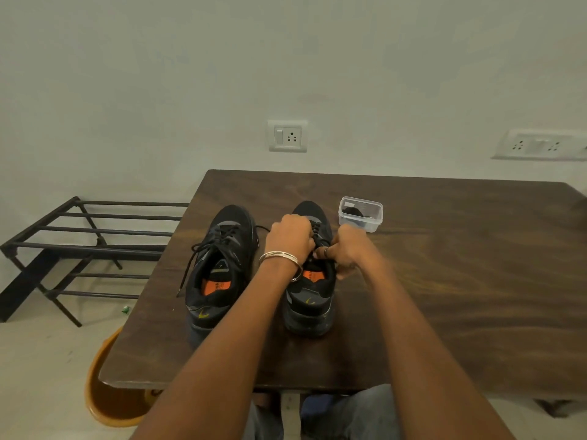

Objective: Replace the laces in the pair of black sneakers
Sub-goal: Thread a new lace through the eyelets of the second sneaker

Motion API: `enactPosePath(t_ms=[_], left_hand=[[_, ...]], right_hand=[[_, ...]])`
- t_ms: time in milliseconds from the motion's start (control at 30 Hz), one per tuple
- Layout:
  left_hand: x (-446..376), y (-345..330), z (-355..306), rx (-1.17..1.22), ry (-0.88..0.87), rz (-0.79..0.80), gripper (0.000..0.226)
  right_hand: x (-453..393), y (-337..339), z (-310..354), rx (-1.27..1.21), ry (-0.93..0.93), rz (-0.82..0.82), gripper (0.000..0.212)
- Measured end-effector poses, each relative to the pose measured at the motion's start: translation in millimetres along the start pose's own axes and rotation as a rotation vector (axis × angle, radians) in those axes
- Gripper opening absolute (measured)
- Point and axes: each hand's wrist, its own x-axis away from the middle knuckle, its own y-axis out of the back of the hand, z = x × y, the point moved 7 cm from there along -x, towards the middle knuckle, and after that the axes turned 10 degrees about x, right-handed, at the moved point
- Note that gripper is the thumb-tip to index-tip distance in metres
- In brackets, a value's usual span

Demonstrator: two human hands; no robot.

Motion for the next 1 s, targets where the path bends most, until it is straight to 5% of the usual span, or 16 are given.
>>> enactPosePath(t_ms=[167, 367, 533, 733, 1000], left_hand=[[2, 6, 0, 0.081, 0.080, -0.012, 0.020], [9, 11, 83, 0.793, 0.571, -0.354, 0.032], [13, 37, 76, 0.373, 0.395, -0.369, 0.015], [-1, 13, 24, 0.250, 0.029, -0.078, 0.023], [1, 4, 18, 0.220, 0.169, 0.006, 0.028]], right_hand=[[1, 1, -2, -0.030, -0.017, 0.009, 0.031], [2, 2, -1, -0.026, -0.017, -0.011, 0.028], [1, 2, -1, 0.000, -0.012, -0.002, 0.030], [4, 1, -1, -0.002, 0.011, -0.002, 0.027], [7, -9, -9, -0.152, -0.051, 0.103, 0.037]])
